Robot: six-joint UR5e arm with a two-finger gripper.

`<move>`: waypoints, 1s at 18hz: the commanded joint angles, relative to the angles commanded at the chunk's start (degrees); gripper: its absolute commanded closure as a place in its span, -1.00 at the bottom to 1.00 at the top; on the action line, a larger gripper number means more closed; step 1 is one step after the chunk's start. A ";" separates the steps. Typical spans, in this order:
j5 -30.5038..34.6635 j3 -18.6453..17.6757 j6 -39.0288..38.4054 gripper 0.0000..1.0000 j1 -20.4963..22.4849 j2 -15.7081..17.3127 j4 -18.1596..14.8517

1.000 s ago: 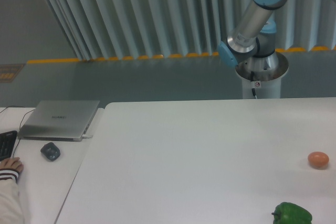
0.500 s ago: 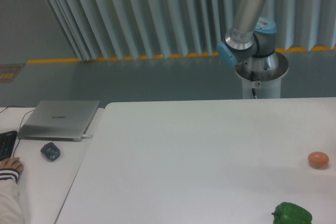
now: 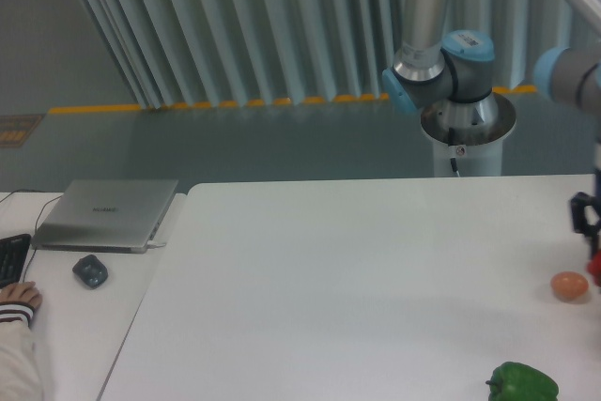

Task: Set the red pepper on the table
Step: 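Carry the red bell pepper in the gripper down beside the orange, then lower the red pepper onto the table and open the gripper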

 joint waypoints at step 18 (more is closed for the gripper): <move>10.48 2.01 -6.07 -1.00 -8.89 -4.23 0.27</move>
